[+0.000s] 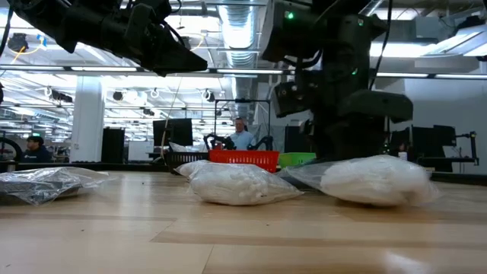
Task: Pick & Place Travel size toiletries
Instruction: Put the black deodorant into the yellow bin
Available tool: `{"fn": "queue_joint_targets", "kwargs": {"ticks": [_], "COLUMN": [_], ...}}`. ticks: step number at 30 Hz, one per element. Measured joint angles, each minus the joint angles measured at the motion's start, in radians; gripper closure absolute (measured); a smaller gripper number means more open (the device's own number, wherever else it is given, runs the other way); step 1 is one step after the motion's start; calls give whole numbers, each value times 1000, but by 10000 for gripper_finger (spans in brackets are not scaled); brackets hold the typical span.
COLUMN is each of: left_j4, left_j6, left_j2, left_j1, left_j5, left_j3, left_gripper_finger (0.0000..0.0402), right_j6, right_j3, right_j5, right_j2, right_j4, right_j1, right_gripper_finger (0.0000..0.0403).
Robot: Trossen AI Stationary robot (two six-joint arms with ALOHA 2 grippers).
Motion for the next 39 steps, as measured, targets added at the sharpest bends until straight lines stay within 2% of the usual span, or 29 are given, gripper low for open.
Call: {"fn": "queue_joint_targets", "kwargs": {"ticks": [12,21,30,34,39], "left_j4": [-1,-1,-1,-1,-1], "left_j6": [-3,-3,-3,-3,-3], "left_j2": [0,0,0,0,0], "left_j1": [0,0,0,0,0], "left_j5": [0,0,0,0,0], "left_j3": [0,0,0,0,0], "left_gripper_finger": [347,347,347,347,347], "right_j6": [0,0,0,1,-10], "right_j3": [0,1,1,6,49], "right_j5": [-1,-1,0,0,2], "right_j2": [5,9,11,12,18], "right_j4": [25,31,31,17,-51], "right_j1": [0,0,0,-2,-2], "right_gripper_finger": [165,210,194,213,213]}}
